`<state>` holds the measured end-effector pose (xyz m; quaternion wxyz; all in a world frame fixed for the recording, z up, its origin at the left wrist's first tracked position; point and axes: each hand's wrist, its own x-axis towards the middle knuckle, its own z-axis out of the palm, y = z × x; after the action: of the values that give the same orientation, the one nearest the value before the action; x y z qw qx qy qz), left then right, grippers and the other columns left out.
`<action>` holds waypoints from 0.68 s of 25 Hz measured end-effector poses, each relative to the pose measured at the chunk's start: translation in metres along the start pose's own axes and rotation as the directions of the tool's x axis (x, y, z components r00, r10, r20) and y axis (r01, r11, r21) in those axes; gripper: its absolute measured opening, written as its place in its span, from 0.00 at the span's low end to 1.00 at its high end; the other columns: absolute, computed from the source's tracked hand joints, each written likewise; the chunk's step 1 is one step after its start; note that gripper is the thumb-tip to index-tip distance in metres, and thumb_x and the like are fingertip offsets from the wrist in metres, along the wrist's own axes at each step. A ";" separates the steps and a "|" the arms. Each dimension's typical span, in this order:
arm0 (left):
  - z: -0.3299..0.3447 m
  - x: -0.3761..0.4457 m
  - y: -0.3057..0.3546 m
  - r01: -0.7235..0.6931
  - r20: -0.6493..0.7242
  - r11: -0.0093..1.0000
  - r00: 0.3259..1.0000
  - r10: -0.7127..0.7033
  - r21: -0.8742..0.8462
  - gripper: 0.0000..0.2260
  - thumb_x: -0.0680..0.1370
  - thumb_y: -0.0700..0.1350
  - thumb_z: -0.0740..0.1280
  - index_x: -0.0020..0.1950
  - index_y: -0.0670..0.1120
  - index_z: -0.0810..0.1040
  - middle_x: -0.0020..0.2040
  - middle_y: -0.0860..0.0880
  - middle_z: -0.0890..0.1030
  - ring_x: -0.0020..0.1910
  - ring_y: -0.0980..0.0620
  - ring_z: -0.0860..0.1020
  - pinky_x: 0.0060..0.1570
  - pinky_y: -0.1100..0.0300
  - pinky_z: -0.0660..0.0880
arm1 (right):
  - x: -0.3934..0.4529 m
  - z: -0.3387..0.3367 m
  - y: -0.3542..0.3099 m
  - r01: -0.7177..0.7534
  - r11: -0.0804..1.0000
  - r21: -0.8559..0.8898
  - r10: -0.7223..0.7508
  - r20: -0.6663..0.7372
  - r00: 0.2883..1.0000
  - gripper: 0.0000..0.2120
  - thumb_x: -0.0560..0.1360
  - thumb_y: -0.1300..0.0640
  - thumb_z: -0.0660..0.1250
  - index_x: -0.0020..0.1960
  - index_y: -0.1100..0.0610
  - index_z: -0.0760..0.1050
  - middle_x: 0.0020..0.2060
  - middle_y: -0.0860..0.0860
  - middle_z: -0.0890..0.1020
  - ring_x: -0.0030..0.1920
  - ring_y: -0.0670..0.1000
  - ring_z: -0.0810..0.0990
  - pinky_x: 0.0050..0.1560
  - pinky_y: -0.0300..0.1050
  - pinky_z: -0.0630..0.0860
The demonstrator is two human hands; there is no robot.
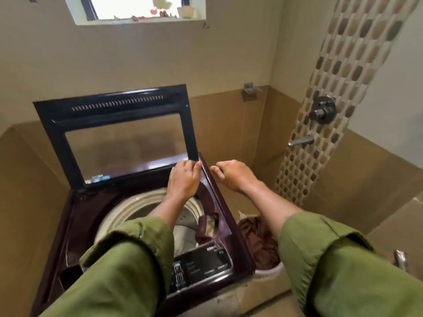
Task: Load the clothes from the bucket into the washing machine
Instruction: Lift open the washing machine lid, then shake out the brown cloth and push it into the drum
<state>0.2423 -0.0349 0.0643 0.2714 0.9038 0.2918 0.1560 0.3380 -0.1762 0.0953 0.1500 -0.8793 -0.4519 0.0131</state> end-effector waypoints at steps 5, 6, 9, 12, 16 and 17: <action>0.065 -0.028 0.042 -0.116 0.289 0.993 0.951 0.113 -0.005 0.21 0.84 0.54 0.52 0.52 0.41 0.77 0.56 0.39 0.78 0.62 0.42 0.73 0.63 0.50 0.67 | -0.052 0.004 0.070 -0.146 0.989 -0.001 0.146 0.091 0.985 0.18 0.81 0.44 0.53 0.47 0.55 0.76 0.49 0.58 0.82 0.53 0.61 0.79 0.44 0.49 0.69; 0.076 -0.030 0.047 -0.128 0.334 0.992 0.935 0.122 -0.004 0.21 0.84 0.54 0.52 0.51 0.41 0.76 0.55 0.39 0.78 0.61 0.42 0.73 0.63 0.49 0.67 | -0.060 0.007 0.083 -0.177 0.984 0.006 0.175 0.110 0.978 0.17 0.81 0.45 0.54 0.45 0.54 0.75 0.48 0.58 0.82 0.52 0.61 0.79 0.44 0.49 0.68; 0.114 -0.030 0.063 -0.152 0.446 0.988 0.885 0.131 0.011 0.19 0.84 0.55 0.50 0.44 0.45 0.72 0.50 0.41 0.77 0.57 0.42 0.74 0.60 0.48 0.68 | -0.079 0.017 0.123 -0.283 0.959 0.025 0.275 0.168 0.947 0.14 0.80 0.46 0.56 0.43 0.51 0.74 0.48 0.58 0.82 0.52 0.61 0.79 0.46 0.50 0.71; 0.156 -0.020 0.073 -0.133 0.532 0.991 0.840 0.109 0.007 0.19 0.84 0.56 0.51 0.42 0.46 0.69 0.48 0.42 0.75 0.56 0.41 0.74 0.58 0.49 0.69 | -0.089 0.032 0.161 -0.356 0.934 0.024 0.341 0.233 0.911 0.12 0.80 0.47 0.57 0.47 0.52 0.76 0.49 0.57 0.82 0.53 0.60 0.79 0.48 0.50 0.72; 0.211 0.011 0.075 -0.075 0.619 0.997 0.784 0.038 0.034 0.22 0.83 0.57 0.50 0.48 0.42 0.74 0.56 0.37 0.77 0.59 0.39 0.73 0.61 0.47 0.69 | -0.085 0.060 0.214 -0.398 0.917 -0.013 0.378 0.338 0.862 0.12 0.80 0.49 0.57 0.53 0.52 0.77 0.52 0.55 0.82 0.54 0.59 0.79 0.52 0.53 0.76; 0.225 0.022 0.074 -0.051 0.627 0.998 0.779 0.019 0.033 0.22 0.83 0.57 0.51 0.51 0.41 0.75 0.57 0.37 0.77 0.59 0.39 0.73 0.62 0.47 0.69 | -0.079 0.070 0.228 -0.408 0.913 -0.013 0.385 0.360 0.850 0.12 0.80 0.49 0.57 0.54 0.52 0.77 0.53 0.55 0.82 0.54 0.59 0.79 0.52 0.53 0.76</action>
<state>0.3913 -0.1619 -0.0710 0.3280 0.9159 0.1718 -0.1550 0.4608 -0.3467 -0.0431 0.0878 -0.9312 -0.2798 0.2166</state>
